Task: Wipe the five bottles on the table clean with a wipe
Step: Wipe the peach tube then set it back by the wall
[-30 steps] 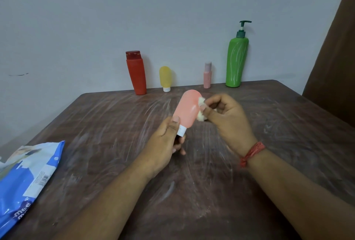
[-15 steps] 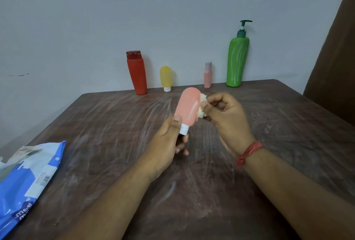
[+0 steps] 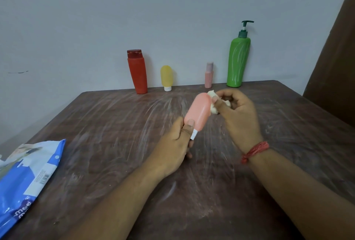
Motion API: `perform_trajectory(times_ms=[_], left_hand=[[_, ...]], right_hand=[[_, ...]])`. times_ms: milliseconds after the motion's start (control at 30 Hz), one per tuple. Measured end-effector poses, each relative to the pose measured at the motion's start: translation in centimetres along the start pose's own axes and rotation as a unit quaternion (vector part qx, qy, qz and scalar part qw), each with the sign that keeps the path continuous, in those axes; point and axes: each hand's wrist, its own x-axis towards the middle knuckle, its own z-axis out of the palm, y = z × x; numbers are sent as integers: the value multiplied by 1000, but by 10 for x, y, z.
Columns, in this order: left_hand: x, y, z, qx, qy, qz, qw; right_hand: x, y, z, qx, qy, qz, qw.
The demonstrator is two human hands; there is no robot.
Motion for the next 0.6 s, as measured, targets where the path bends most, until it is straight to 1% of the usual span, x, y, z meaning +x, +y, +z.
perform_trajectory(times_ms=[67,133,200,233,333,367,400,500,533,600], left_hand=[[-1,1,2,26,-9,7,1000],[-1,-1,2,36,-5,9,999],[-1,-3,1,57,6,14,998],[-1,-4,0,78,12,20,997],[1,-4,-2,125,30,26,991],[1,-4,-3,132,34,27,990],[2,-4,-3,140,36,30,989],[0,-3,-1,173,31,49,983],[-1,-4,0,181,30,53,982],[0,-6,2,180,32,55,982]], right_hand=[[3,-2,-4,-46,20,-36,998],[0,-4,-4,-164,7,-122,979],[-3,-4,-4,-270,-29,-215,938],[-4,-4,-3,-304,-54,-248,918],[-10,-6,2,-361,-134,-316,867],[-10,-7,2,-375,-151,-328,854],[-9,-8,1,-385,-152,-333,847],[0,-11,-8,-393,-103,-303,862],[0,-11,-10,-392,-101,-294,866],[-5,-13,-8,-387,-137,-303,860]])
